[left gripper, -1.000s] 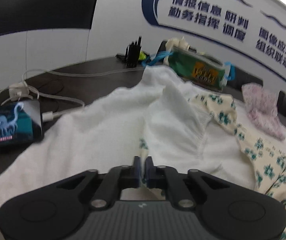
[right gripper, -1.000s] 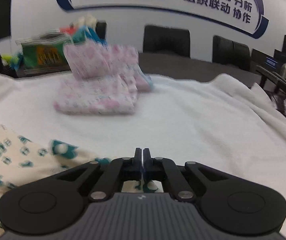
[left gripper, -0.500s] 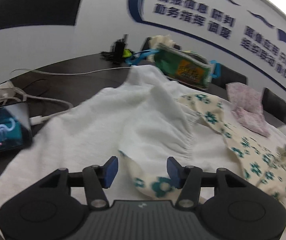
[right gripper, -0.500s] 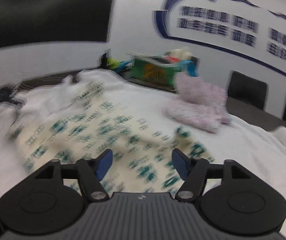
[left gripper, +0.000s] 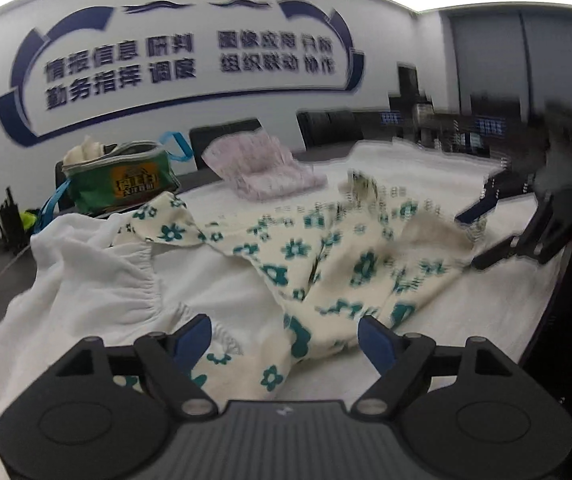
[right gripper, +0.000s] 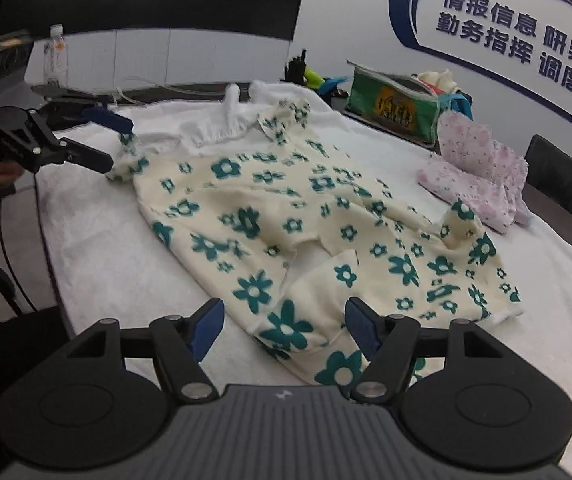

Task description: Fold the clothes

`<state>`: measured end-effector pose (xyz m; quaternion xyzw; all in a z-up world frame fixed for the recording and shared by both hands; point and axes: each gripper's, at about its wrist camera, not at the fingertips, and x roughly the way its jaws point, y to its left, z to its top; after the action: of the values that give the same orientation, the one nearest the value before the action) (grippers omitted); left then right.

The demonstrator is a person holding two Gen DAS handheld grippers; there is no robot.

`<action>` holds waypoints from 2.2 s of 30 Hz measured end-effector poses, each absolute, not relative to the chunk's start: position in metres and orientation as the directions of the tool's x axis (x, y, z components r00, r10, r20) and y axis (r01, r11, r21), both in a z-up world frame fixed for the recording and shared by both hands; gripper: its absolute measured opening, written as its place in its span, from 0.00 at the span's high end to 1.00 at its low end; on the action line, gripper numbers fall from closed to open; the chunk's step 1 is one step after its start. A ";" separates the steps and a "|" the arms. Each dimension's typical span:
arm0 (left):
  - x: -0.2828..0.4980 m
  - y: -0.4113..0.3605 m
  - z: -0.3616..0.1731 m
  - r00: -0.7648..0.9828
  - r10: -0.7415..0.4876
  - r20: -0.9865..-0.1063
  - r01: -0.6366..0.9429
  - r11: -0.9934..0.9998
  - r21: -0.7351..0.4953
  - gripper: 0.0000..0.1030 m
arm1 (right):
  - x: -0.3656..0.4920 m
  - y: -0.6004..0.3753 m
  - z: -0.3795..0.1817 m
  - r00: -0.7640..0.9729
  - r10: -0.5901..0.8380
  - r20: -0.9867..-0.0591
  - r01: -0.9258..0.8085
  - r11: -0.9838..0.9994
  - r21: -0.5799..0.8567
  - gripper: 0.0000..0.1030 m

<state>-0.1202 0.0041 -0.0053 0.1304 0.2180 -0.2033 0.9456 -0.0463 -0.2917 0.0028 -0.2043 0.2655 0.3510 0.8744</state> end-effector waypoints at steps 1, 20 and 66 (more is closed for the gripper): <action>-0.116 0.003 -0.008 0.818 -0.318 -0.479 0.443 0.879 0.173 0.27 | -0.046 -0.292 0.000 0.616 0.492 -0.615 -0.720 0.668 -0.187 0.34; -0.108 0.038 0.014 0.523 -0.534 -0.664 0.564 0.801 -0.200 0.79 | -0.068 -0.346 0.026 0.559 0.441 -0.702 -0.682 0.726 -0.087 0.79; -0.116 0.137 0.019 0.924 0.031 -0.382 -0.065 0.995 -0.077 0.45 | 0.179 -0.059 0.053 0.600 0.610 -0.518 -0.758 0.640 -0.125 0.57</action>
<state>-0.1165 0.1366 0.0187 -0.0439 0.1938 0.0243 0.9798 0.1789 -0.0593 0.0533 -0.1686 0.2199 0.3893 0.8784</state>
